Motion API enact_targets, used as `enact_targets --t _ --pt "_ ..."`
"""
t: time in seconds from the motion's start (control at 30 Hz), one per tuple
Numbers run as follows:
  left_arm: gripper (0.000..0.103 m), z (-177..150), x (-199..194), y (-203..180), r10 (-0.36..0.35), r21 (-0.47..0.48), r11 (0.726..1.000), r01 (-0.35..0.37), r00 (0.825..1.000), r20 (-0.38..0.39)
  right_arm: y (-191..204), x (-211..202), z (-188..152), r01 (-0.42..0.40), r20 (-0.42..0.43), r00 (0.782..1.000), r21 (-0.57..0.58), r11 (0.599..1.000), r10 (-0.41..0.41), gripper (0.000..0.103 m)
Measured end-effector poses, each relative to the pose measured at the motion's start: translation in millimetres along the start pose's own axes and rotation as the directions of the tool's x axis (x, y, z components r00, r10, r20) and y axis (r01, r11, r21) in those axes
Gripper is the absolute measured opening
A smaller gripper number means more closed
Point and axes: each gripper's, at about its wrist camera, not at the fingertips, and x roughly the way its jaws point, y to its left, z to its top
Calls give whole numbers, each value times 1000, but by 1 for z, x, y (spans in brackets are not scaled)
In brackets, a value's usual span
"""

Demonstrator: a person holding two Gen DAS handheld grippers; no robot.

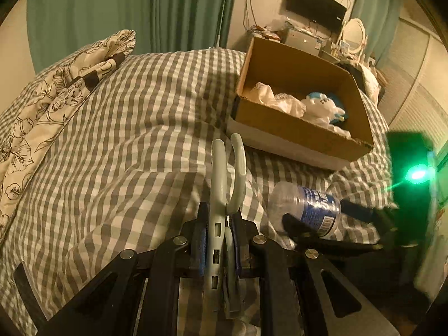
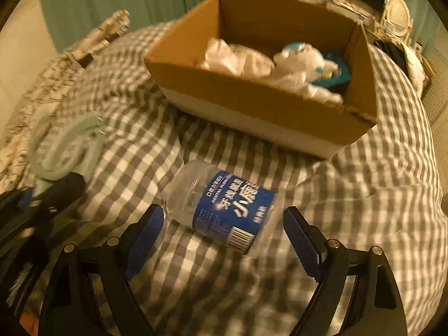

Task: Organize objects
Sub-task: 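Hold the hanger in the left tool while the right tool grasps the water bottle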

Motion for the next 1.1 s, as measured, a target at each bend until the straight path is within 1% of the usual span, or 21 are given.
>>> enact_targets --t 0.07,0.17,0.23,0.37,0.43,0.5,0.6,0.7,0.77,0.97,1.0,1.1 --pt "14 3 0 2 -9 1 1000 9 1000 6 2 7 1 21 -17 1000 34 999 -21 89" --pt "14 6 0 6 -21 0 1000 21 1000 8 -1 15 3 15 -31 999 115 993 -11 92" --pt "14 5 1 9 -39 -12 999 39 999 7 -1 20 5 29 -35 999 150 988 -24 93" --pt "14 2 0 13 -70 -28 997 70 998 5 3 34 7 77 -40 997 155 985 -71 93" --pt "14 0 -1 12 -81 -23 996 82 997 7 1 41 4 75 -56 996 158 985 -66 93" --pt "14 -2 -3 9 -88 -13 996 88 996 8 -1 40 0 64 -49 997 160 985 -57 93" --pt "14 -5 -8 6 -90 0 996 90 996 11 -2 22 -5 66 27 997 153 986 -71 92" --pt "14 -8 -16 3 -87 15 996 87 996 21 0 -3 -10 70 101 992 107 992 -81 92" --pt "14 -10 -22 2 -77 22 997 77 997 26 1 -19 -14 55 134 989 88 995 -67 92" --pt "14 -7 -39 -4 -50 49 998 49 998 32 -19 -71 -21 5 214 977 78 997 -22 92" --pt "14 -5 -42 -7 -53 55 997 51 998 37 -23 -82 -23 -6 231 973 73 997 -11 92" --pt "14 5 -52 -16 -89 75 994 85 995 52 -25 -102 -18 -25 273 962 55 998 9 92"
